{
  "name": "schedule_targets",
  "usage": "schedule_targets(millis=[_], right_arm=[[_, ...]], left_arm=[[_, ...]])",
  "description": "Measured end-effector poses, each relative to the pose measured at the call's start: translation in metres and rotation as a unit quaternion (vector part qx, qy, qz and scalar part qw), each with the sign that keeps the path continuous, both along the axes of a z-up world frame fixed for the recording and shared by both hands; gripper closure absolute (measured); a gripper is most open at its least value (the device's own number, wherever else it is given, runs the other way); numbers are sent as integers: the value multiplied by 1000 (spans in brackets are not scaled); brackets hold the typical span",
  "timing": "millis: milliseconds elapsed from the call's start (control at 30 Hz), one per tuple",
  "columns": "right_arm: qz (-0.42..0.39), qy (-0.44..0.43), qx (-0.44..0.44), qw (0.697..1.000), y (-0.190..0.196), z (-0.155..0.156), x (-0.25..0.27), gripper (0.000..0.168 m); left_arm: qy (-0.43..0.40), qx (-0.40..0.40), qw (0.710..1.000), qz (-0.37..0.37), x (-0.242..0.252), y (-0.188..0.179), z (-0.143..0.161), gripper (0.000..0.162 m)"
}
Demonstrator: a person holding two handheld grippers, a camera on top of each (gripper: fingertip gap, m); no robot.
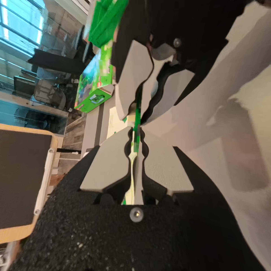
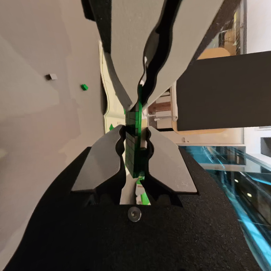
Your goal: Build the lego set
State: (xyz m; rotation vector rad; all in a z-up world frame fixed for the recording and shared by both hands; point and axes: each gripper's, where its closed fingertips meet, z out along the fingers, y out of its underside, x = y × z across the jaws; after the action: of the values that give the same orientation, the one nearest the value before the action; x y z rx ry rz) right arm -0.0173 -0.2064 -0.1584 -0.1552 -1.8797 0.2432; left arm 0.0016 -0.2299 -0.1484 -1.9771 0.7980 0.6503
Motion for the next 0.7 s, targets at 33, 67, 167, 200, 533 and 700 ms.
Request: schedule_targets(millis=[33, 67, 167, 200, 533, 700], right_arm=[[15, 2, -28, 999, -2, 2, 1, 142], [35, 4, -61, 997, -5, 3, 2, 143], [137, 8, -180, 974, -21, 14, 12, 143], [162, 17, -226, 961, -24, 21, 15, 143], [321, 40, -404, 856, -43, 63, 44, 144], [335, 41, -418, 843, -46, 69, 47, 146]], left_arm=[[-15, 21, 1000, 1, 0, 0, 5, 143], [-31, 40, 999, 3, -1, -2, 10, 132], [-91, 110, 990, -20, -1, -8, 27, 118], [-113, 131, 984, -35, 1, -10, 32, 118], [-189, 224, 944, -151, 38, -19, 58, 132], [-197, 231, 940, -155, 41, -20, 65, 130]])
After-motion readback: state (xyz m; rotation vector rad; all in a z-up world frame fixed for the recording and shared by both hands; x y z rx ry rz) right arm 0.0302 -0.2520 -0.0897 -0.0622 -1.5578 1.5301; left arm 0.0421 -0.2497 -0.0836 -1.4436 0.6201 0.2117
